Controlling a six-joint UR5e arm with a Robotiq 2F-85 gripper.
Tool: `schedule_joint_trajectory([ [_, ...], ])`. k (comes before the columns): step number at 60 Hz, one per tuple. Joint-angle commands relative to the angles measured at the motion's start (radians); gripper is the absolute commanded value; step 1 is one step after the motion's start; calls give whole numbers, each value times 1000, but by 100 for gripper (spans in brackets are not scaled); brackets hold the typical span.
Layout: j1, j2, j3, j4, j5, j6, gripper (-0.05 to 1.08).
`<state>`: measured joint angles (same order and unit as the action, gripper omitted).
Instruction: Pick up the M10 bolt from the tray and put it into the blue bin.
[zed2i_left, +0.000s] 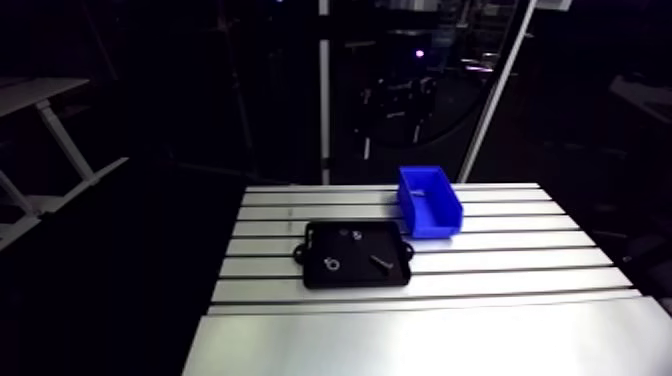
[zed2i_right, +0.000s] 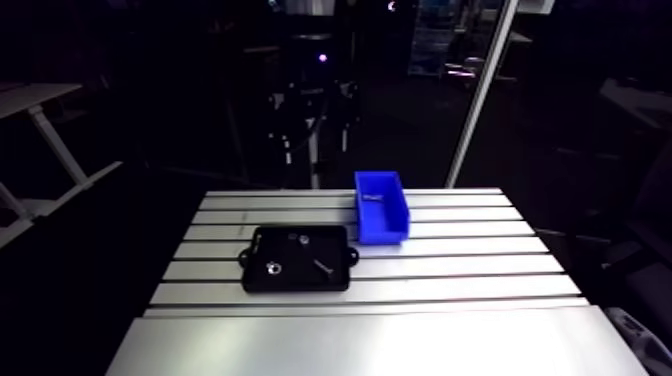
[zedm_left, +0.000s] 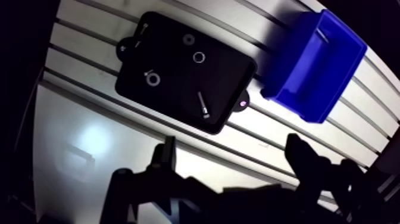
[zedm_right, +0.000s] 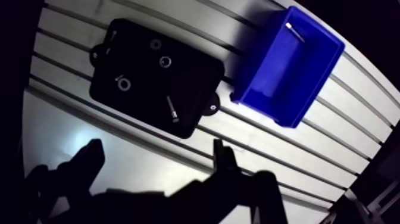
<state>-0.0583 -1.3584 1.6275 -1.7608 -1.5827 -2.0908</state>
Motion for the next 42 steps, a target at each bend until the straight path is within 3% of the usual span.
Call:
schedule_joint_trajectory([
  [1, -1, 18, 64, -67, -10, -69, 1],
  [35, -2, 42, 190, -196, -12, -268, 2],
  [42, -1, 43, 216, -224, -12, -291, 18],
])
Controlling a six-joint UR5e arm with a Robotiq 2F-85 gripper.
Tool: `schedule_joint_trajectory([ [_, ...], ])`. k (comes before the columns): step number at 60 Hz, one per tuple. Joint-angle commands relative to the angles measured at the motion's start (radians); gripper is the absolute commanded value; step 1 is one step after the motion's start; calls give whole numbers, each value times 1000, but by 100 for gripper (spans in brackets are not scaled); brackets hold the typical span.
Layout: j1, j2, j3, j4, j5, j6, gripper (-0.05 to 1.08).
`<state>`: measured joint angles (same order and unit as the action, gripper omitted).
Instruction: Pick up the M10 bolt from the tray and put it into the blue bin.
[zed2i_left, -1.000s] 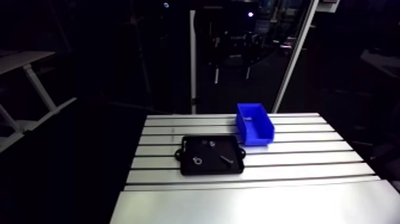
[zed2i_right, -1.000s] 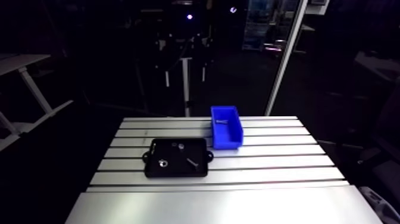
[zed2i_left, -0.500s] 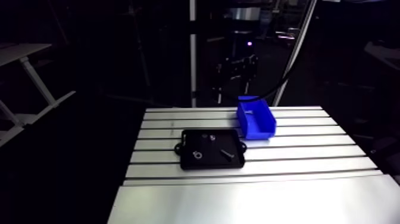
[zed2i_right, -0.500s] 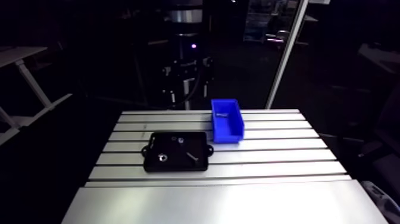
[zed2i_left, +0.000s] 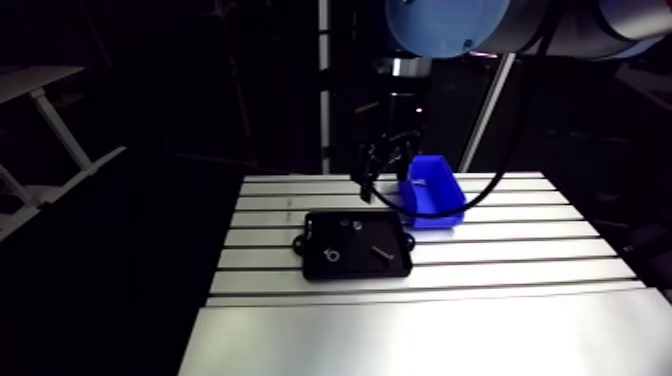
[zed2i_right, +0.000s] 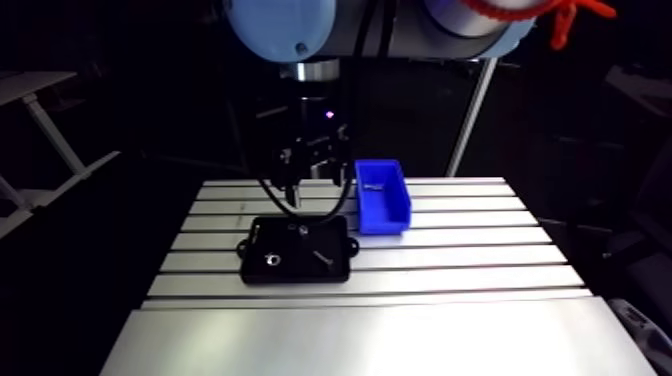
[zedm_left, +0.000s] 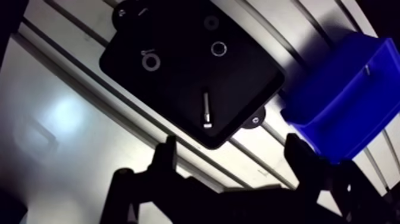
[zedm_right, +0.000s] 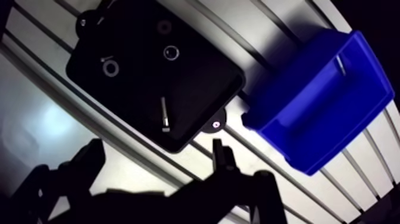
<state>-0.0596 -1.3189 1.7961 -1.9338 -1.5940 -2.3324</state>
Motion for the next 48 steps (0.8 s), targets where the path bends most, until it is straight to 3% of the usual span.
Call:
schedule_joint_trajectory([
  [1, 0, 4, 48, -51, -1, -49, 18],
  [7, 1, 6, 72, -82, -1, -52, 29],
  [28, 1, 17, 135, -171, -1, -69, 45],
  [48, 0, 41, 161, -204, -1, -71, 53],
])
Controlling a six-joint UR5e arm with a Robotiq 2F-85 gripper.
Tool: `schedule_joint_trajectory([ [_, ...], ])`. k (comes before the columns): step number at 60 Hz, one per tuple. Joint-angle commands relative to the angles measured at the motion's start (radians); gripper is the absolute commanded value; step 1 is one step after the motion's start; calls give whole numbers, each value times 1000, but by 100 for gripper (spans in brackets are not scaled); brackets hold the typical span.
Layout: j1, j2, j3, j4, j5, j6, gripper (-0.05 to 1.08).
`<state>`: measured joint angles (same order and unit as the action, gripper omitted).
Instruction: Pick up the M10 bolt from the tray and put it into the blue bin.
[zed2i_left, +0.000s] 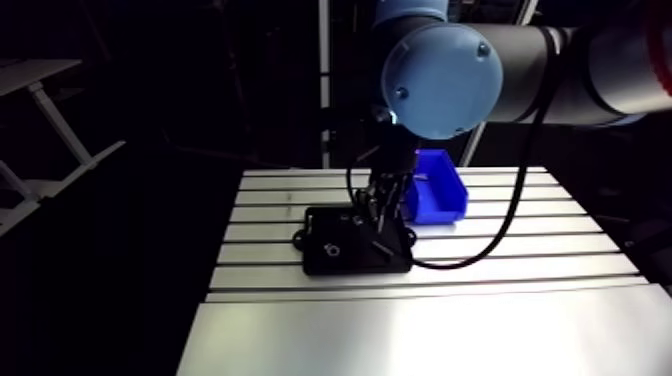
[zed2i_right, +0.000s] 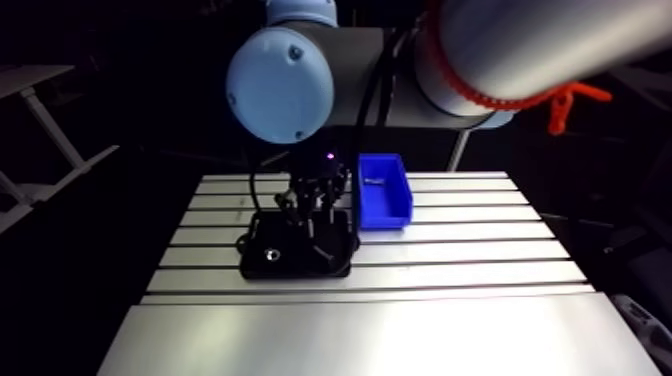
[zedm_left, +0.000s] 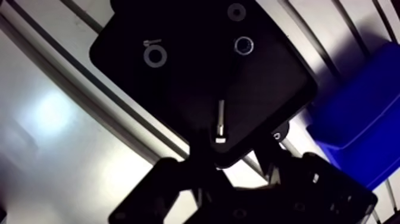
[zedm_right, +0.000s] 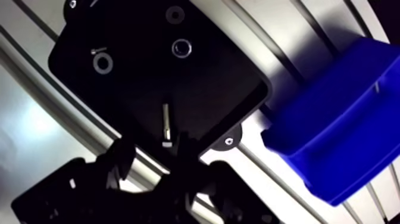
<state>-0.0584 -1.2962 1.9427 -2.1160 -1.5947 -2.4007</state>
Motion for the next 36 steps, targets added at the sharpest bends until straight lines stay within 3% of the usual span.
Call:
schedule_joint_trajectory([
  [1, -1, 20, 14, -23, -1, -2, 54],
  [27, -3, 52, 28, -46, 0, -4, 57],
  [36, -1, 68, 32, -70, -13, -4, 57],
])
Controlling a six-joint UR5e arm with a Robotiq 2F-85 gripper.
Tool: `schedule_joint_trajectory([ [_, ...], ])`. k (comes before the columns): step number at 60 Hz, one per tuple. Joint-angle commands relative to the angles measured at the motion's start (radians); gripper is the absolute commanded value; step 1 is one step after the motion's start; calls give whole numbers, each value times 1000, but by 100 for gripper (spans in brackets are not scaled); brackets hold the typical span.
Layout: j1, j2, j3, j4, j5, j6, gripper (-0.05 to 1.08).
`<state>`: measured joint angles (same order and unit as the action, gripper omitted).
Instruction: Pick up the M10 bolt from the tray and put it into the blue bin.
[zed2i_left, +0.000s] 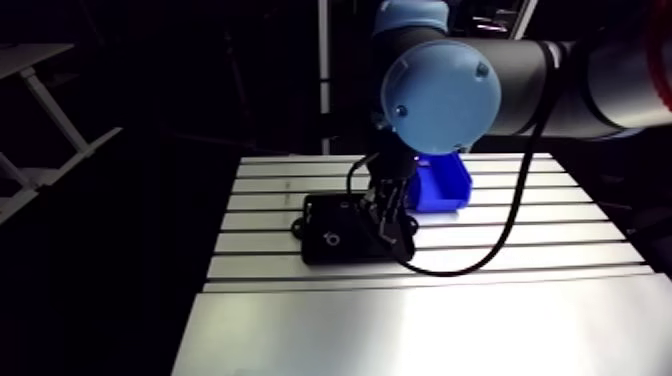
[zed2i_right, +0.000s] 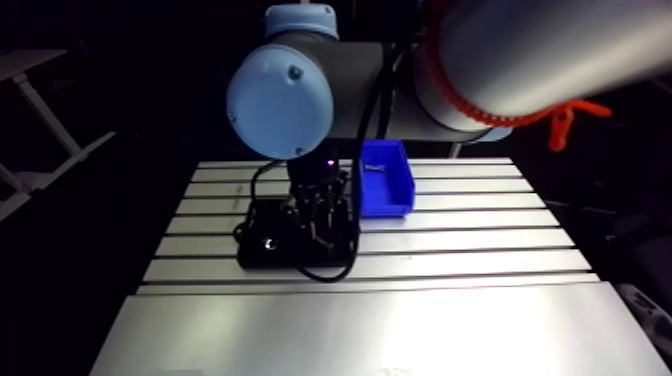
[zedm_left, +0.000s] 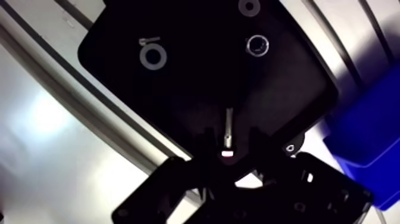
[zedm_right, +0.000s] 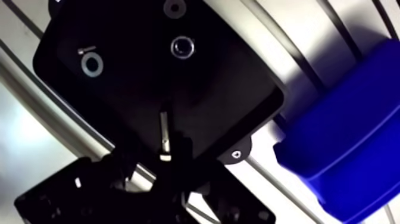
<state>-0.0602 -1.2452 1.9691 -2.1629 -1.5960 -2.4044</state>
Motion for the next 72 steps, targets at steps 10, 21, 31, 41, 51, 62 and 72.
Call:
schedule_joint_trajectory([
  [10, 0, 28, 9, -35, -18, 0, 57],
  [21, 0, 31, 11, -35, -25, -2, 57],
  [31, 0, 34, 18, -35, -25, -2, 57],
  [41, 0, 39, 18, -35, -25, -2, 58],
  [51, 2, 39, 18, -36, -25, -2, 59],
  [62, 2, 40, 18, -36, -25, -2, 63],
  [72, 2, 40, 18, -36, -25, 0, 67],
])
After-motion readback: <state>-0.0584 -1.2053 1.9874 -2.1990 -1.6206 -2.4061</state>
